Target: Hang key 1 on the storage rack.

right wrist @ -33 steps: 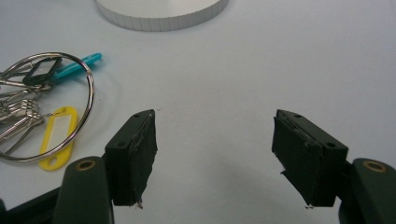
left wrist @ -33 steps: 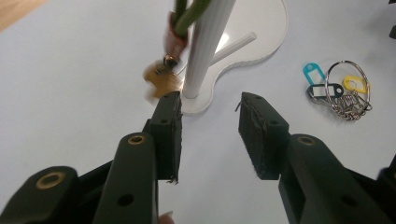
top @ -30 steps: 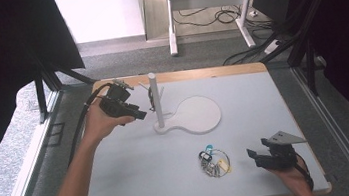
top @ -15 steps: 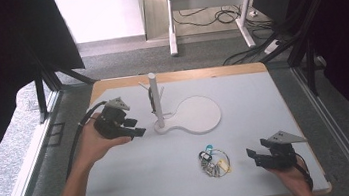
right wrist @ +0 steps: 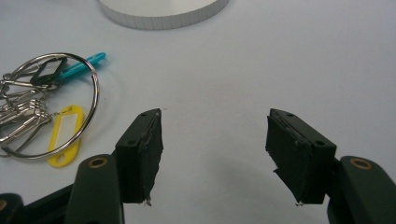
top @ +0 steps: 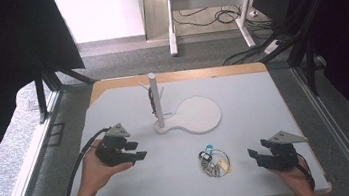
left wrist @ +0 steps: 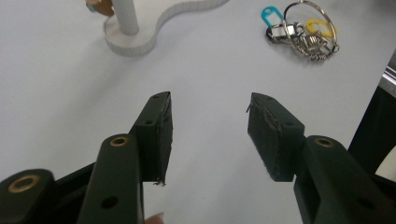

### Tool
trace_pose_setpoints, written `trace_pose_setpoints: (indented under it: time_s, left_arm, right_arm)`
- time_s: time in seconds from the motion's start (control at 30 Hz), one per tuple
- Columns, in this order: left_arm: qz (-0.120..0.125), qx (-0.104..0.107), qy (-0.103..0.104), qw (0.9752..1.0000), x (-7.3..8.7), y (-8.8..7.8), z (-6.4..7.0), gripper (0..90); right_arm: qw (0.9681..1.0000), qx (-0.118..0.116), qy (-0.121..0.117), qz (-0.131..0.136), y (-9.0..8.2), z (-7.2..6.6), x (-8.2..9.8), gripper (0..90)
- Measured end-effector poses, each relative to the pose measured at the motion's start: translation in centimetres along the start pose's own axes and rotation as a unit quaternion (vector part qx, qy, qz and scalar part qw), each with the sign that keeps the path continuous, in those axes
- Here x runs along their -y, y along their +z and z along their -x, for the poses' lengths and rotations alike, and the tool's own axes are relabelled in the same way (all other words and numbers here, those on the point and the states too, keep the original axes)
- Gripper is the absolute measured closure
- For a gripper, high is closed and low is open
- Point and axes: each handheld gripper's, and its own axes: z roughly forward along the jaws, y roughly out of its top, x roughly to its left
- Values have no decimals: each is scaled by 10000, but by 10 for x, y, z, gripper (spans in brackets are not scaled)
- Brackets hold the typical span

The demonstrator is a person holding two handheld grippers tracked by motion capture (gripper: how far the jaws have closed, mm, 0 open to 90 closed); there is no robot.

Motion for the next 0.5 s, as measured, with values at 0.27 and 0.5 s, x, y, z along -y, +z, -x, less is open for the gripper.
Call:
trace_pose_setpoints:
  time_s: [0.27,0.5]
  left_arm:
    - [72,5,-95,9999,26,6,9,506]
    - [128,-91,-145,9998,32,5,10,493]
  right_arm:
    - [9997,-199,94,-131,1,0,-2,356]
    - [9994,-286,125,-145,-3,2,-7,381]
